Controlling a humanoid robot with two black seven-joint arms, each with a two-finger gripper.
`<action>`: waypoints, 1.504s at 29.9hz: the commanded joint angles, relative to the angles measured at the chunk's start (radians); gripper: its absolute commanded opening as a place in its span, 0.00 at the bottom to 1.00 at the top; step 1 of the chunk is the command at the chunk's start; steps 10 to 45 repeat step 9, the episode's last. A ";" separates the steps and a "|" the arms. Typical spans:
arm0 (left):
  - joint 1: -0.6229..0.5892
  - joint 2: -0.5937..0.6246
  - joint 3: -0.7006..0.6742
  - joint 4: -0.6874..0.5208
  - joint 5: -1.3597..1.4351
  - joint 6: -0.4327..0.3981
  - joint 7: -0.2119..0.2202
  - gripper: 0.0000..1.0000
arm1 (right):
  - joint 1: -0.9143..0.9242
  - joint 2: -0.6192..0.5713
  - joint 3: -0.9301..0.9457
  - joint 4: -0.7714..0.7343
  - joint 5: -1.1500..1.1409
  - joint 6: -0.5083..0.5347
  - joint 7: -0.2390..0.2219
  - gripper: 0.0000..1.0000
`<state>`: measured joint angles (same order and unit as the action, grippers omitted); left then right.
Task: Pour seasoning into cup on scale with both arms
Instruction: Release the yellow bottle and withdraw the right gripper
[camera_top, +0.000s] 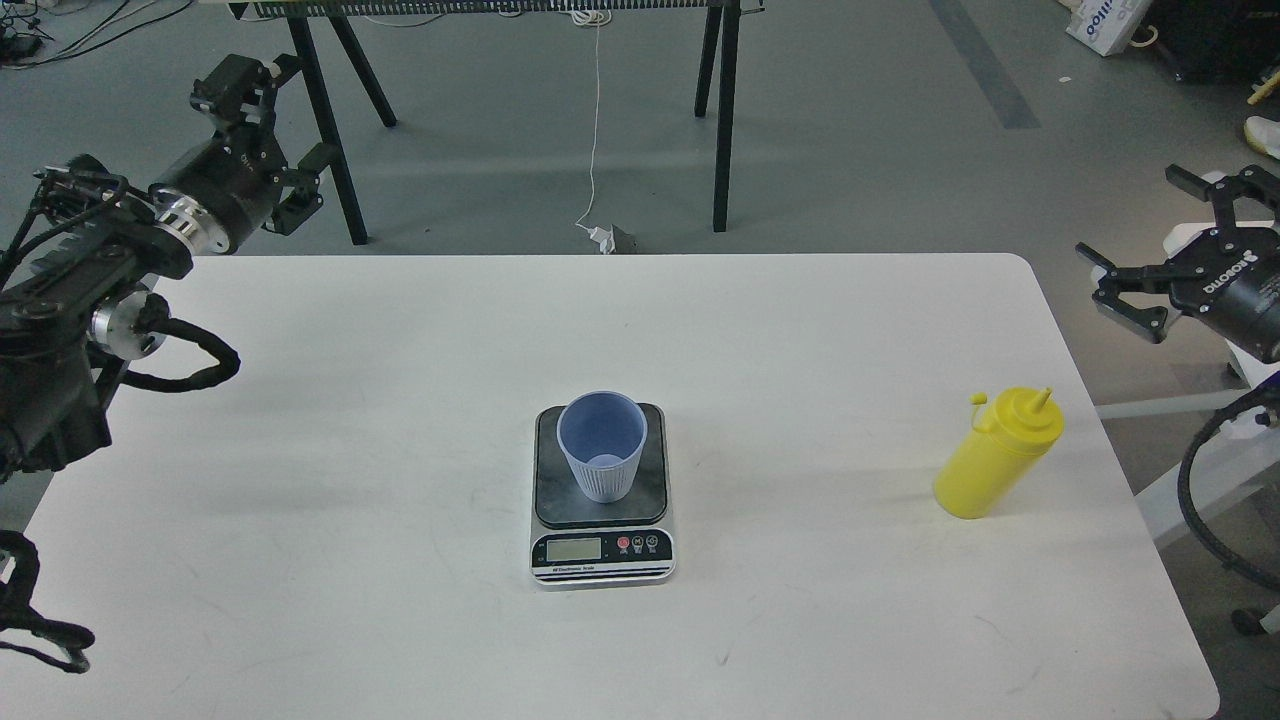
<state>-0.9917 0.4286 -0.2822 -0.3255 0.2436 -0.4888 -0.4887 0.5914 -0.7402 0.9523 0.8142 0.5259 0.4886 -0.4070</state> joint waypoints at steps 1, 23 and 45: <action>0.001 0.002 -0.002 0.000 -0.001 0.000 0.000 0.99 | 0.129 0.083 -0.073 -0.102 -0.001 0.000 0.001 0.97; 0.002 0.001 0.000 0.000 0.000 0.000 0.000 0.99 | 0.194 0.196 -0.067 -0.213 -0.003 0.000 0.008 0.97; 0.002 0.001 0.000 0.000 0.000 0.000 0.000 0.99 | 0.194 0.196 -0.067 -0.213 -0.003 0.000 0.008 0.97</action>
